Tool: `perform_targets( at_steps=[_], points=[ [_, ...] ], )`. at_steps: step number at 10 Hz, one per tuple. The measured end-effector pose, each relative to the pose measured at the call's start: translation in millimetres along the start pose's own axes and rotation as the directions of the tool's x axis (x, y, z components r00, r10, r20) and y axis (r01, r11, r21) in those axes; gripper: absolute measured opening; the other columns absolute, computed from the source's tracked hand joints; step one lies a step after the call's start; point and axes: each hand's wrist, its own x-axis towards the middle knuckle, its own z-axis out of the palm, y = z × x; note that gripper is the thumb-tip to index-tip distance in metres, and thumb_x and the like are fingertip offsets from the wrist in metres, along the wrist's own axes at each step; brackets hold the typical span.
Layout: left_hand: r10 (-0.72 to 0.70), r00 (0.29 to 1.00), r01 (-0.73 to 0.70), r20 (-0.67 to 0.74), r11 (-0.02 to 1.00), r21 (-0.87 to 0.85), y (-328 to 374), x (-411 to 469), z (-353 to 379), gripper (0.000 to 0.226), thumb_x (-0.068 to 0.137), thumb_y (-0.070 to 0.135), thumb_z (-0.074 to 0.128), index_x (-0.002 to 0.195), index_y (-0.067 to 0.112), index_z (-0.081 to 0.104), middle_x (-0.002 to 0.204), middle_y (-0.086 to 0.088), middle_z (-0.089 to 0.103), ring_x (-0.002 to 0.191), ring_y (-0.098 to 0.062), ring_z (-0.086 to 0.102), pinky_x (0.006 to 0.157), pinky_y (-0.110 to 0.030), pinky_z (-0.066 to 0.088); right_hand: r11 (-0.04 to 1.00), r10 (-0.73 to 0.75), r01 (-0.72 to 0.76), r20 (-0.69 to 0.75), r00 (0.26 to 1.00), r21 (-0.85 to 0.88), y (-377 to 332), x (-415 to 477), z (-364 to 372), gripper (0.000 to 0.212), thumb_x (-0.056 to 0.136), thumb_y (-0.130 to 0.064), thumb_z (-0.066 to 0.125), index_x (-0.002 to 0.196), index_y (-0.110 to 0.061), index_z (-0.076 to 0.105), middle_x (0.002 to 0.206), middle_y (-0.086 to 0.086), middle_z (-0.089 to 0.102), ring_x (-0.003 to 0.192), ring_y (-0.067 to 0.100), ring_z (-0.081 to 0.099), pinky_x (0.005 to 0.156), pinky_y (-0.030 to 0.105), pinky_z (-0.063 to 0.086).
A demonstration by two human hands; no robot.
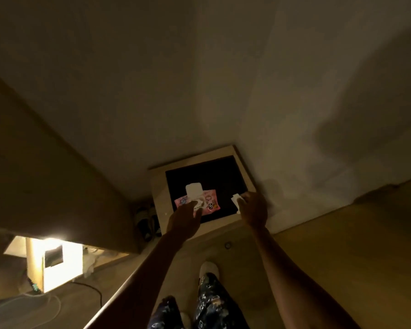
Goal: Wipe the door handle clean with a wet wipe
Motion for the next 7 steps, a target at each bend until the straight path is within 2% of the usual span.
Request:
perform_targets(
  at_steps=[1,3,4,5,6,7],
  points=[
    [-0.058,0.998,0.058,-0.011,0.998,-0.01,-5,34,19,0.045,0.099,0.038,0.038,0.138,0.017,0.045,0.136,-0.008,0.055,0.121,-0.025,0.054,0.097,-0.036,0.044,0.998,0.056,-0.055,0.053,0.997,-0.021,23,42,33,0.018,0.086,-0.023,0.063,0.089,-0.008,0.071,0.083,0.011,0.069,0.076,0.025,0.066,0.059,0.025,0.045],
    [-0.111,0.994,0.111,0.001,0.993,-0.036,-14,93,58,0.041,0.099,0.036,0.039,0.135,0.017,0.048,0.132,-0.005,0.058,0.113,-0.018,0.058,0.09,-0.026,0.044,0.997,0.083,-0.083,0.069,0.994,-0.011,39,102,72,0.016,0.09,-0.022,0.063,0.094,-0.008,0.069,0.089,0.01,0.068,0.079,0.02,0.065,0.065,0.032,0.054],
    [-0.117,0.993,0.118,0.017,0.992,-0.051,-13,113,65,0.039,0.099,0.033,0.04,0.132,0.015,0.05,0.131,-0.006,0.059,0.118,-0.019,0.056,0.095,-0.027,0.043,0.998,0.06,-0.057,0.081,0.995,-0.04,45,121,79,0.024,0.094,-0.026,0.06,0.1,-0.005,0.068,0.095,0.012,0.069,0.086,0.022,0.064,0.069,0.025,0.042],
    [-0.116,0.993,0.116,0.017,0.993,-0.021,-10,117,65,0.041,0.1,0.036,0.036,0.133,0.015,0.049,0.132,-0.007,0.058,0.12,-0.018,0.054,0.096,-0.027,0.043,0.996,0.085,-0.081,0.106,0.991,-0.037,45,127,77,0.026,0.095,-0.023,0.057,0.109,-0.003,0.066,0.105,0.015,0.069,0.098,0.028,0.064,0.074,0.024,0.038],
    [-0.142,0.989,0.142,0.035,0.99,0.005,1,111,46,0.044,0.101,0.037,0.033,0.137,0.015,0.044,0.138,-0.007,0.053,0.125,-0.019,0.05,0.101,-0.028,0.039,0.995,0.068,-0.055,0.152,0.986,-0.086,31,122,58,0.033,0.097,-0.027,0.053,0.12,-0.006,0.062,0.115,0.015,0.067,0.107,0.029,0.061,0.077,0.025,0.039],
    [-0.156,0.987,0.155,0.049,0.988,0.019,10,106,30,0.05,0.1,0.042,0.03,0.144,0.017,0.035,0.15,-0.006,0.039,0.139,-0.023,0.034,0.112,-0.038,0.032,0.994,-0.015,0.031,0.158,0.987,-0.101,26,110,46,0.046,0.097,-0.038,0.05,0.134,-0.01,0.051,0.127,0.013,0.061,0.117,0.027,0.057,0.089,0.031,0.045]
  ],
)
